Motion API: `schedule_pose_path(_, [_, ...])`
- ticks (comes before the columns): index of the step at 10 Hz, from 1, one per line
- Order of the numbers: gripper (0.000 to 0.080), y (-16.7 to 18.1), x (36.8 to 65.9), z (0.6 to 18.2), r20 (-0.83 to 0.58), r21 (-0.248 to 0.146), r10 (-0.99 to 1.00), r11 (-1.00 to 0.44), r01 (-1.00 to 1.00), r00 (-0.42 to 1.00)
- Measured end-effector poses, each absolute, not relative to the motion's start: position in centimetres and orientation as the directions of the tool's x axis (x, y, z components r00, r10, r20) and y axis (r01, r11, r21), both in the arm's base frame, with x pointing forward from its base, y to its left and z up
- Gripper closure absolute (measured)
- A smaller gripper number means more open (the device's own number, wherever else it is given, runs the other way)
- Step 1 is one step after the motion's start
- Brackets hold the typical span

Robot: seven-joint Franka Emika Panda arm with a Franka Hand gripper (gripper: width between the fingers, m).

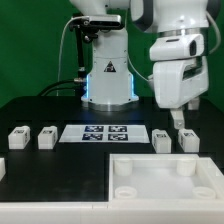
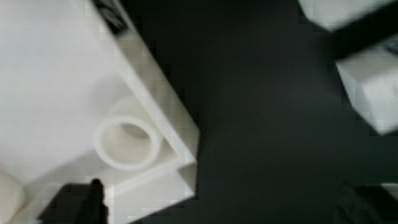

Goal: Assemble one leg

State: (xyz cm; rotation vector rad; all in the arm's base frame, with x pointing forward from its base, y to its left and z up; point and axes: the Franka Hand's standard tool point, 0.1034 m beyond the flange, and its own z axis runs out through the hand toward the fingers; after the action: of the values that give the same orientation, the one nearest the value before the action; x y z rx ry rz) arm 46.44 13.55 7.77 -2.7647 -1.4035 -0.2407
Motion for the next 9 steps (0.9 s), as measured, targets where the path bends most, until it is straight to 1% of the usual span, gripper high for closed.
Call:
schedule_pose_path(1, [0.0151,13.1,46.4,7.3,0.154,0.019,0.746,-0.658,0.752,0.648])
schedule_pose_path(2, [0.0151,13.3,46.4,7.4,0.157,0.006,0.691,-0.715,0.699,0.706])
schedule_pose_path(3, [0.0151,13.4,46.4,7.4,0.158,-0.018,0.598,-0.794,0.608,0.786])
schedule_pose_path(5, [0.0151,13.4,45.4,6.2,0.116,-0.085,0.366,-0.923,0.376,0.924])
schedule_pose_path(6, [0.0151,14.4,45.0,6.1,0.095,-0.109,0.204,-0.971,0.214,0.974])
schedule_pose_path(7, [0.0151,15.5,44.5,5.9,0.073,-0.122,0.090,-0.988,0.099,0.993])
schedule_pose_path(8, [0.0151,15.8,44.2,5.6,0.059,-0.128,0.044,-0.990,0.051,0.997])
schedule_pose_path(9, [0.0151,15.7,44.3,5.7,0.061,-0.128,0.041,-0.991,0.049,0.997])
